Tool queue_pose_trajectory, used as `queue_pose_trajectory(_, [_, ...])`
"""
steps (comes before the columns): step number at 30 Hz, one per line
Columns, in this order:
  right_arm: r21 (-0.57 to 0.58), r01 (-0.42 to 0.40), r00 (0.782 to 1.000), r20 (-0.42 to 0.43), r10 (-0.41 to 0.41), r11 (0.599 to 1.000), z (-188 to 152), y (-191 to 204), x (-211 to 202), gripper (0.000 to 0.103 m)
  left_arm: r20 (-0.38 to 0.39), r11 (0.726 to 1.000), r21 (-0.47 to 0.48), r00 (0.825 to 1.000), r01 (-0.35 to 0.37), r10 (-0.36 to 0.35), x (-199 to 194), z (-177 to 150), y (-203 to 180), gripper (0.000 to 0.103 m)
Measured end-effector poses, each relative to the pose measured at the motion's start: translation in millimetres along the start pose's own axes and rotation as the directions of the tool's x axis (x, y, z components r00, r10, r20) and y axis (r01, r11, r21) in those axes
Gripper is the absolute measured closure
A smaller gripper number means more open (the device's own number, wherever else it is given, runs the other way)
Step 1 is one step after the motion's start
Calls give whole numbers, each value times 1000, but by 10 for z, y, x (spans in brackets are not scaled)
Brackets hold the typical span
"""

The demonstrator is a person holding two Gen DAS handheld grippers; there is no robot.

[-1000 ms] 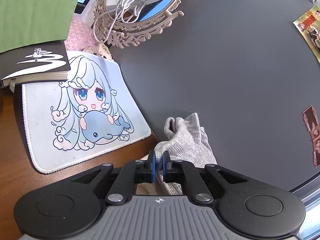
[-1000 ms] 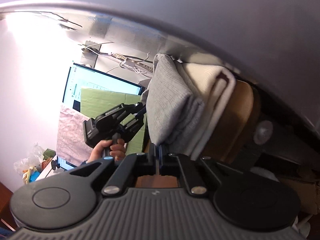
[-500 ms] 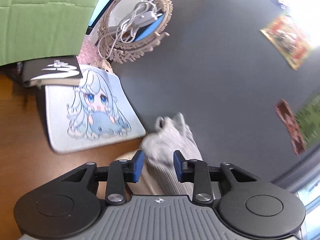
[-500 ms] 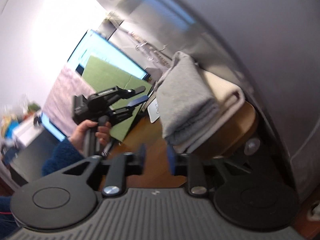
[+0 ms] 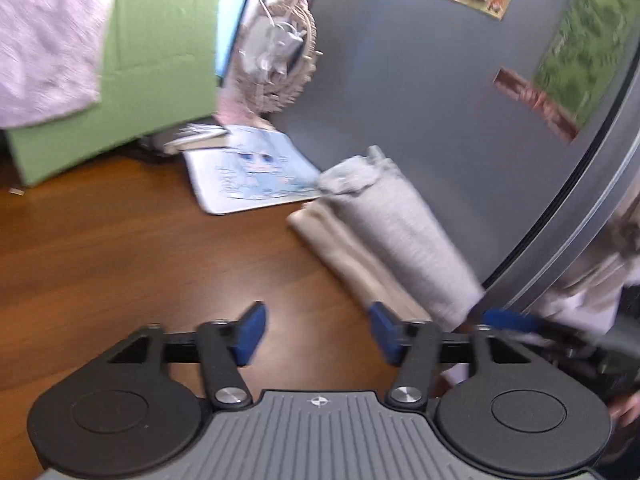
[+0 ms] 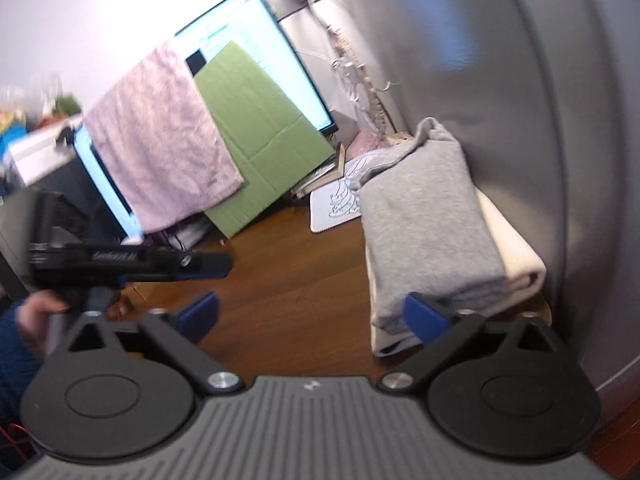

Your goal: Fold clothes

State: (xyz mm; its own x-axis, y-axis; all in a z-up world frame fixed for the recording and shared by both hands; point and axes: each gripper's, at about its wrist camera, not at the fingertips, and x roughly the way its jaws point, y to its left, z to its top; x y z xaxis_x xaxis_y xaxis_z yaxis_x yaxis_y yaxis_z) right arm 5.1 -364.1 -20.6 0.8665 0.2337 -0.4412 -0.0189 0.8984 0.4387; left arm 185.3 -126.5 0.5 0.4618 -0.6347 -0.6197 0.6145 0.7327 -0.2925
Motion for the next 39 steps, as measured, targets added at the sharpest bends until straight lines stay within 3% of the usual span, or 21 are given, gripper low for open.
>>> queue_pose_trajectory(4, [-56, 77, 995, -66, -80, 995, -4, 251, 146, 0, -28, 996, 18, 995, -92, 92, -148, -187, -23, 41])
queue_pose_trajectory(9, [-130, 242, 961, -107, -256, 962, -64, 629, 289, 0, -109, 980, -63, 978, -187, 180, -219, -375, 121, 40])
queue_pose_trajectory(16, [-206, 257, 946, -147, -289, 944, -228, 1104, 319, 0, -163, 942, -130, 943, -311, 289, -457, -568, 292, 36])
queue_pose_trajectory(20, [-281, 294, 921, -174, -349, 914, -229, 1327, 330, 0, -139, 922, -156, 932, -353, 334, -732, -692, 343, 36])
queue_pose_trajectory(23, [-320, 286, 901, -230, -367, 903, -192, 1428, 378, 0, -172, 898, -199, 916, -393, 362, -858, -763, 374, 40])
queue_pose_trajectory(26, [-302, 255, 905, -259, -337, 918, -186, 1462, 417, 0, -196, 875, -203, 894, -439, 403, -967, -826, 374, 39])
queue_pose_trajectory(29, [-310, 255, 893, -288, -346, 916, -231, 1513, 457, 0, -192, 848, -160, 859, -504, 475, -1085, -883, 335, 37])
queue_pose_trajectory(31, [-309, 280, 886, -282, -368, 909, -292, 1563, 454, 0, -178, 837, -157, 849, -524, 497, -1157, -909, 320, 33])
queue_pose_trajectory(34, [-257, 279, 899, -267, -346, 925, -378, 1623, 381, 0, -133, 837, -148, 849, -527, 512, -1269, -963, 263, 14])
queue_pose_trajectory(39, [-220, 283, 917, -223, -331, 934, -393, 1793, 218, 0, -101, 833, -134, 843, -537, 528, -1364, -1083, 97, 13])
